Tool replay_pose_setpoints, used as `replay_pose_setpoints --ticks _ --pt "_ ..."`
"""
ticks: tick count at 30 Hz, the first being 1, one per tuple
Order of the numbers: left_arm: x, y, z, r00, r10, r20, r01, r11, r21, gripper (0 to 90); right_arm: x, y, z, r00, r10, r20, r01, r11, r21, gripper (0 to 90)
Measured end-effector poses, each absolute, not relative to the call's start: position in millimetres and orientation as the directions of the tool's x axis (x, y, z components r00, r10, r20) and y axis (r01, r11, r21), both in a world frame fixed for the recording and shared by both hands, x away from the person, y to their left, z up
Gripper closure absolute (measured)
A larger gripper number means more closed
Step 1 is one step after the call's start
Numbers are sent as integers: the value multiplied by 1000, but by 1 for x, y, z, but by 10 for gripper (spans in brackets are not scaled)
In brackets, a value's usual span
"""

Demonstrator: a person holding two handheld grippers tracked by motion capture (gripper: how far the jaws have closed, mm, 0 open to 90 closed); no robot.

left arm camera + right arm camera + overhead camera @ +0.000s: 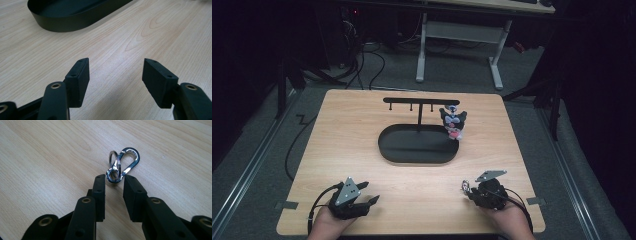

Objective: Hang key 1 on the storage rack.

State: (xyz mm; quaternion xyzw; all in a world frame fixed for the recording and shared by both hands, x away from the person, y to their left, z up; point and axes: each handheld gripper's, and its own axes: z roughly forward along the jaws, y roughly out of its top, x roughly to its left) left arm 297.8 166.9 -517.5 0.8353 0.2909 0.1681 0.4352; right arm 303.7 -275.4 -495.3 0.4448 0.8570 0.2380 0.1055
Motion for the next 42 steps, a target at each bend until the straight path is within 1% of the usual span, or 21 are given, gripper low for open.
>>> replay_pose_setpoints --ticks 1,3,6,7,11,16,19,24,27,34,36,42 --pt "298 167 -517 774 632 28 340 -452 825 395 304 -275 -495 -582 813 31 712 491 502 719" --pt "298 167 -518 774 633 26 341 -451 825 395 309 -272 -492 -598 801 35 719 517 464 710" --pt "298 167 -518 774 633 26 341 -451 825 395 313 -270 -490 -606 795 27 721 535 440 703" --pt "298 167 -518 774 632 28 340 -453 824 394 317 -269 -488 -609 793 24 729 547 412 700" --pt "298 167 -518 777 629 30 339 -459 821 394 322 -266 -484 -622 783 12 727 572 379 701" --pt "298 166 -518 779 626 32 338 -462 820 394 332 -265 -480 -618 786 30 743 571 350 721" --pt "298 166 -518 778 627 35 337 -463 820 394 337 -264 -481 -621 782 49 750 575 326 766" --pt "298 166 -518 779 626 36 337 -466 818 394 340 -262 -480 -629 776 55 747 582 322 800" --pt "299 165 -519 779 626 36 336 -465 819 394 342 -260 -480 -636 770 44 742 596 307 818" --pt "298 165 -518 780 624 37 335 -466 819 394 345 -259 -484 -628 776 55 757 592 276 865" --pt "298 165 -518 780 625 35 336 -465 819 394 346 -258 -482 -630 775 54 753 593 286 888" --pt "299 165 -518 780 625 35 335 -465 819 394 346 -258 -478 -631 774 60 751 590 296 892"
